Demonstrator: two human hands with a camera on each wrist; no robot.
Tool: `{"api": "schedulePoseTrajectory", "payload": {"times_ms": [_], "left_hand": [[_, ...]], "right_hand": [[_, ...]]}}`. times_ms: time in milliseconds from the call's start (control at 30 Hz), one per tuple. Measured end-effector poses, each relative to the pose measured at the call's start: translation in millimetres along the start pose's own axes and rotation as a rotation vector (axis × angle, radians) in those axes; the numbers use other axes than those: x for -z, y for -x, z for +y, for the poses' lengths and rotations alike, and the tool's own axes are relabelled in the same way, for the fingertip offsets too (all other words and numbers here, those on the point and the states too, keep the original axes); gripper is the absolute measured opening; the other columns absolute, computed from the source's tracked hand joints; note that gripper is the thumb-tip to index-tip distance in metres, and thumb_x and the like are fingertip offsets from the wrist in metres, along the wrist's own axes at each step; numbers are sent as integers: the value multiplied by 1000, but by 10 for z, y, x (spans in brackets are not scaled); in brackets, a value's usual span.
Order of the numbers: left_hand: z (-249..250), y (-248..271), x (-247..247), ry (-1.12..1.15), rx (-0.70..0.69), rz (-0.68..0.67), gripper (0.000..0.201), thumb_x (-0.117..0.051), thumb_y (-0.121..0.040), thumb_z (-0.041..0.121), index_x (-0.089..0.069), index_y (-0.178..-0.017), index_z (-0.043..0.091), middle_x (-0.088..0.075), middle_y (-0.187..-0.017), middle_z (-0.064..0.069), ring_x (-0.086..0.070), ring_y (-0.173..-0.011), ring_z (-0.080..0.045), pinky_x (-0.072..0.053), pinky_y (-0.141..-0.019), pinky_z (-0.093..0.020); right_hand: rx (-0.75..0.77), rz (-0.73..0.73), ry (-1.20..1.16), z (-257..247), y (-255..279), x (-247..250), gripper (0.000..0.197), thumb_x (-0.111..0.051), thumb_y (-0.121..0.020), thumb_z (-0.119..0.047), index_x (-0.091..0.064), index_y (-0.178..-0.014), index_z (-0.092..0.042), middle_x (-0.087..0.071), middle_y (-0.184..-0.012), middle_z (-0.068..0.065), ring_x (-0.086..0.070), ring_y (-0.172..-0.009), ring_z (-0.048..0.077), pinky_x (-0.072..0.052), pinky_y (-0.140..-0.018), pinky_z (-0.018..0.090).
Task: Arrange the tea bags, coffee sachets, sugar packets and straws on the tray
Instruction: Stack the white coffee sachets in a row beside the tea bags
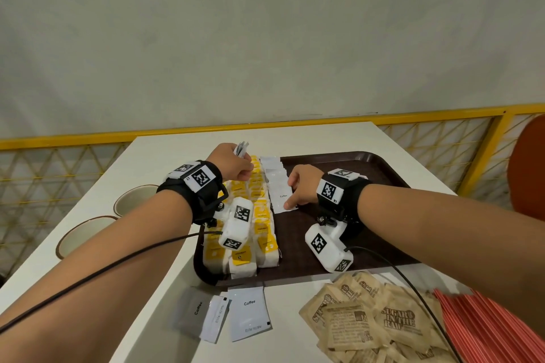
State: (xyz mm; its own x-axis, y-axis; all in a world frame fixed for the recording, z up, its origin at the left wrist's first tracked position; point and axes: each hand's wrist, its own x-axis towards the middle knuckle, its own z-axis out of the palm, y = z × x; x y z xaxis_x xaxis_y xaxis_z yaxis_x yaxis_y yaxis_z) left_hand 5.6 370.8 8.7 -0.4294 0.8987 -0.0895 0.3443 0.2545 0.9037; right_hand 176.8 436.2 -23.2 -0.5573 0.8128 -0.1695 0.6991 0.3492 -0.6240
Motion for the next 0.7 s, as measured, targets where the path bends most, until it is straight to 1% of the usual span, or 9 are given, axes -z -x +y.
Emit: {"api": "schedulePoseTrajectory", "payload": {"times_ms": [100,300,367,433,500,533,600,633,700], "left_hand": [[-2,13,-3,-6,-10,-5,17,-61,-85,-6,-54,-76,6,-58,-75,-13,-59,-69,-25,-56,-76,-36],[-23,27,2,18,-14,-18,16,-60,-86,-6,-54,-76,5,-58,-74,-13,-58,-67,-24,-56,-70,-32],[-28,52,-15,51,-23,-24,11,-59,-89,0,-54,-80,4,-58,-74,-12,-57,-65,-22,-55,-61,-27],[-26,88,-38,91,-23,-20,9,-57,-94,13,-53,-91,5,-59,-76,-10,-58,-66,-20,-55,-59,-26],[-27,113,-52,122,-32,-27,15,-53,-97,21,-55,-97,5,-61,-79,-8,-60,-71,-20,-55,-67,-28],[-24,132,-57,143,-54,-38,17,-51,-97,22,-57,-96,6,-63,-82,-7,-61,-78,-20,-55,-74,-30],[-4,194,-66,171,-130,-80,22,-49,-98,27,-63,-91,12,-63,-94,-3,-59,-95,-19,-50,-88,-33],[9,229,-73,189,-168,-119,23,-47,-99,30,-65,-95,16,-62,-101,0,-57,-102,-17,-47,-92,-31],[58,321,-107,246,-221,-235,28,-42,-99,34,-61,-118,24,-59,-114,7,-54,-111,-8,-43,-93,-21]], "right_hand": [[13,36,29,-33,-2,10,41,-89,-62,-17,-53,-81,-20,-60,-89,3,-66,-91,27,-56,-83,45],[13,48,18,-10,-8,26,35,-87,-65,-14,-56,-80,-18,-65,-94,6,-69,-88,26,-57,-82,45],[17,50,21,-12,-12,32,34,-86,-66,-13,-57,-81,-16,-67,-96,8,-69,-87,26,-57,-83,45],[10,40,18,-11,-11,65,32,-85,-68,-15,-56,-82,-15,-66,-95,8,-69,-85,25,-57,-84,44],[4,37,-58,-7,8,122,29,-84,-71,-17,-57,-82,-15,-65,-93,8,-67,-83,24,-57,-84,42],[10,57,-117,-8,20,150,26,-82,-74,-16,-59,-85,-14,-65,-94,8,-67,-83,23,-58,-84,41],[51,101,-316,-35,72,201,27,-77,-79,-15,-62,-100,-8,-66,-104,12,-67,-93,25,-57,-87,38],[84,78,-461,-69,117,221,33,-74,-82,-14,-61,-111,-5,-65,-112,14,-65,-100,25,-55,-90,37],[162,-49,-696,-159,240,252,38,-66,-89,-14,-55,-124,-5,-62,-119,12,-61,-109,22,-51,-96,35]]}}
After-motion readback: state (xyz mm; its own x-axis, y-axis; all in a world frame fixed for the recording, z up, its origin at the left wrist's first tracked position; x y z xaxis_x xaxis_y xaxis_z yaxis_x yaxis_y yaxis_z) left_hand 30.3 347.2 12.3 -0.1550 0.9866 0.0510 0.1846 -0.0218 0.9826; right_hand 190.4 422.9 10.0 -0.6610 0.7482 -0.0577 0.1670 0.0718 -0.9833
